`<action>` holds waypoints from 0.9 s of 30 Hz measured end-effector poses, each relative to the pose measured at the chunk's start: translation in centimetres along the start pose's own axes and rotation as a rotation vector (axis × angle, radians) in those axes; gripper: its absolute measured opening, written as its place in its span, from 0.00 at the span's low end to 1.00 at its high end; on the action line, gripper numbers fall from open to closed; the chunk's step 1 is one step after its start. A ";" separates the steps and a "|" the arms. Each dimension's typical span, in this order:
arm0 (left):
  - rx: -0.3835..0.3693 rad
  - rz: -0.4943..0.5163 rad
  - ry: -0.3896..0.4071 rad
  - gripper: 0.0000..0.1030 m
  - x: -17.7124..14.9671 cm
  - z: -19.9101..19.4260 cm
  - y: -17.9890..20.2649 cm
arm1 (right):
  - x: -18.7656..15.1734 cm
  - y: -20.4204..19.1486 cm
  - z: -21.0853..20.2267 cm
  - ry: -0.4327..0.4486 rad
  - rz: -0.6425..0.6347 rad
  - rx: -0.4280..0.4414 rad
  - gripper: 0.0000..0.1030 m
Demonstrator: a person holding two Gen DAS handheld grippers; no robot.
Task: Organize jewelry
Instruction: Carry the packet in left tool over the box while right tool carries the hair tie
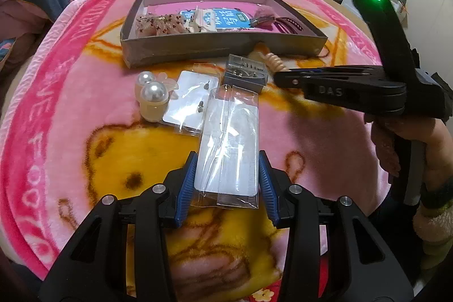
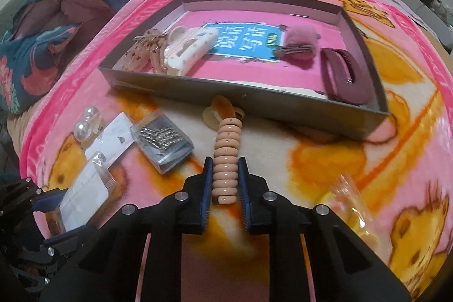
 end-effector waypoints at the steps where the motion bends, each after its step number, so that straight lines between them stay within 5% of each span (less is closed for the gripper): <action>1: 0.000 -0.001 0.002 0.33 0.0 0.0 -0.1 | -0.1 0.2 -0.3 0.006 0.011 0.001 0.16; 27: -0.005 0.011 0.099 0.33 2.1 -4.7 2.1 | -5.5 3.5 -13.0 0.244 0.131 0.033 0.16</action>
Point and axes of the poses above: each gripper's, at about its wrist camera, not at the fingertips, and z roughly the way its jaws point, y to its right, x to its top, the point moved 2 cm from there along z, roughly the way its jaws point, and after that the axes turned 8 degrees about x, right-handed, at the moved point
